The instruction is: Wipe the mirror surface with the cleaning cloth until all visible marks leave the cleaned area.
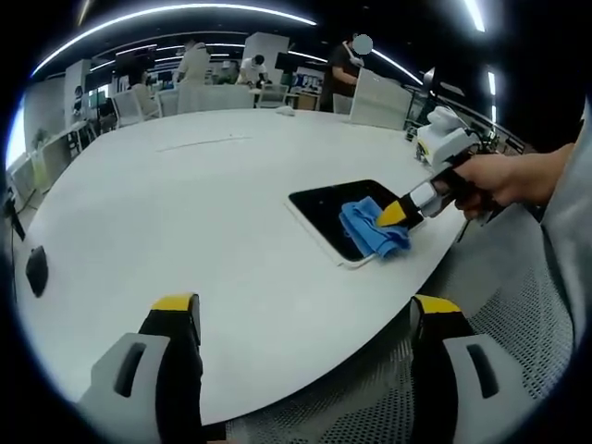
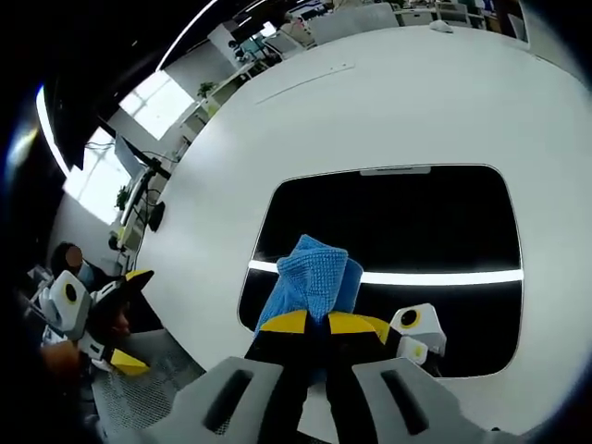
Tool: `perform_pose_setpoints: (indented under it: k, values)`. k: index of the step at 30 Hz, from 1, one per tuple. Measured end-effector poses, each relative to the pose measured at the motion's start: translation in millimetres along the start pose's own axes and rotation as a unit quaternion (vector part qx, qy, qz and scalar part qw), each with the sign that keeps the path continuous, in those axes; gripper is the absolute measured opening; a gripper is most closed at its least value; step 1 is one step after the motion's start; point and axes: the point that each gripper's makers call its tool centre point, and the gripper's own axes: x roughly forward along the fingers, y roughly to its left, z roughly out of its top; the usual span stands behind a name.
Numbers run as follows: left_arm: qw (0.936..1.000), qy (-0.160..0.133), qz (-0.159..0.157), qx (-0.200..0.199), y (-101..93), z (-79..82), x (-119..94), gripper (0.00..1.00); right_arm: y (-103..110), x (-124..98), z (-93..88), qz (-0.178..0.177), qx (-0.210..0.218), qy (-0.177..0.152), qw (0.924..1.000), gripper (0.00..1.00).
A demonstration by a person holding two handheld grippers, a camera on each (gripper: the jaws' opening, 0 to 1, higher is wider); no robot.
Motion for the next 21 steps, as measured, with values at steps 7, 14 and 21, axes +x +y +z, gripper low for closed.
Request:
perform_pose_setpoints:
  k: [7,14,21]
  values:
    - [1.0000,0.001,0.001,0.000,-2.8,1.5,-0.8,0.93,0.4,-2.2,-0.2,0.001,0.003,0.001,1.0000,0.00]
    - [1.0000,0.000,0.001,0.000,-4.2,2.8,-1.4,0.93,-3.9,-3.0,-0.1,-0.001,0.006,0.000,1.0000,0.00]
    - [1.0000,-0.001,0.001,0.000,-1.9,1.7,-0.8,0.93,-8.3,-4.3,0.5,-0.002,0.007,0.000,1.0000,0.00]
